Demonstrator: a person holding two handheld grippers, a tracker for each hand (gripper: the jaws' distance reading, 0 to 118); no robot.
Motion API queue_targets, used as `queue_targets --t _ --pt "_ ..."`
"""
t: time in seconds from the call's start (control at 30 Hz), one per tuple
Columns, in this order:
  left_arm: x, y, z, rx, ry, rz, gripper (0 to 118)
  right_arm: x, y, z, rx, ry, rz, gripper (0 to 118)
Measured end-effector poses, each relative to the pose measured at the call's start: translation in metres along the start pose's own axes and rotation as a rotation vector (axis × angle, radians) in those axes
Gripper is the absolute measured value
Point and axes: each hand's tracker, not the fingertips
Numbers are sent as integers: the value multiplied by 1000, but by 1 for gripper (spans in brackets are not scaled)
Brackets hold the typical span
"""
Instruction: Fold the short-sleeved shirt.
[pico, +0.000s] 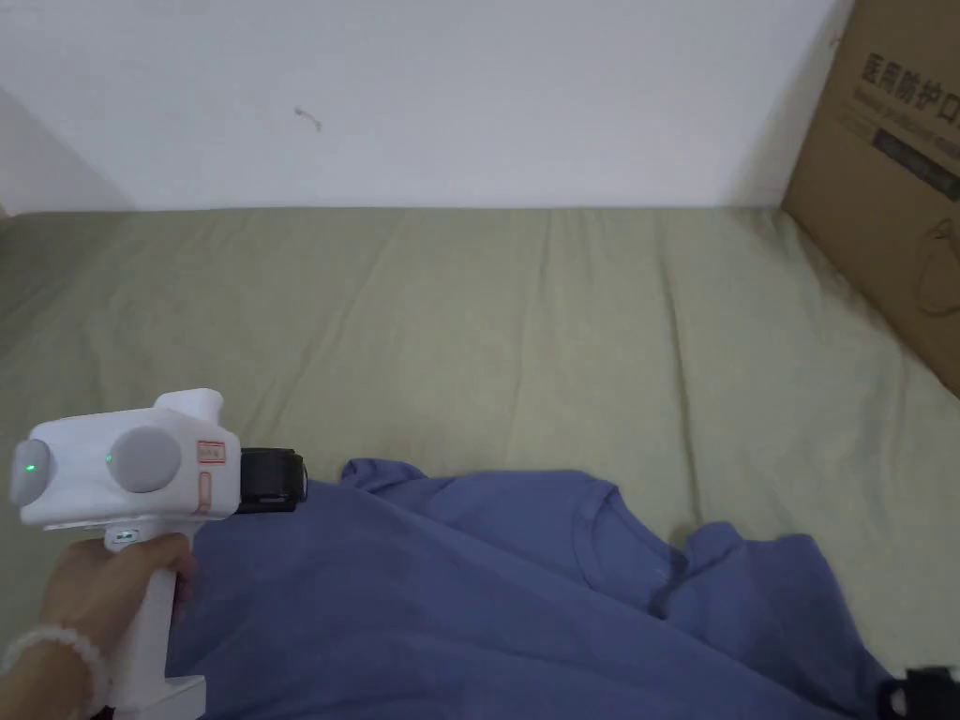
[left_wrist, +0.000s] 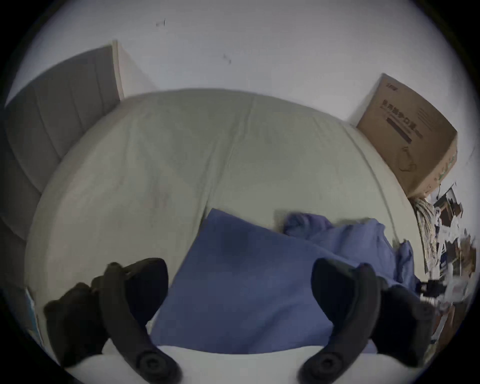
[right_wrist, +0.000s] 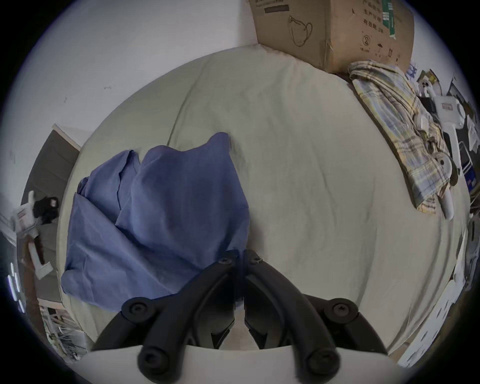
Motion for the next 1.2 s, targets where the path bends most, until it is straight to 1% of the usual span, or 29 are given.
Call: queue_targets --t 0.07,0.17,0.23,0.3,0.33,0.4,0.43,0.5,0.53,0.6,0.67,0.73,0.8,0.87,1.0,1.07,1.1,1.13,1.17,1.2 --pt "-4 8 -23 -29 55 -17 109 0 -1 1 -1 -2 -1 5" --pt "-10 15 -49 -53 49 -12 109 2 -2 -1 -12 6 -17 5" --pt "-15 17 -66 -66 53 -4 108 -1 -1 -3 -14 -3 -11 5" --pt "-13 13 -77 -108 63 13 95 -7 0 -5 -19 -22 13 5" --pt "-8 9 -76 -81 83 -19 93 -9 1 -7 -19 -20 14 5" --pt "0 7 -65 -55 115 -74 75 -12 0 -9 -25 -27 18 5" --pt "4 8 -62 -45 141 -88 52 -13 0 -9 -23 -27 19 5" --pt "7 9 -52 -36 136 -83 7 -13 0 -9 -23 -23 15 5" --pt "8 9 -50 -39 132 -86 2 -14 0 -8 -20 -12 6 5" --pt "13 9 -41 -70 116 -106 2 -16 0 -3 -16 -16 -1 5" --pt "10 9 -24 -70 115 -116 2 -20 2 4 -1 -16 14 5" --pt "7 10 5 -27 107 -108 2 -21 5 13 19 -15 4 5" --pt "1 15 39 13 91 -94 2 -24 10 24 44 -6 -30 5" --pt "-2 18 75 63 93 -104 2 -29 14 37 77 20 -32 5" --pt "-8 21 149 166 168 -162 2 -53 34 71 144 28 -28 5" --pt "-10 24 182 200 183 -169 2 -65 52 91 182 58 -33 5" --pt "-13 27 198 213 199 -159 2 -73 63 104 190 50 -35 5" --pt "-15 29 215 233 204 -156 2 -80 72 116 226 67 -28 5" --pt "-16 33 232 272 216 -148 2 -90 84 131 258 82 2 5" --pt "-18 37 249 303 232 -143 2 -99 95 145 281 80 14 5"
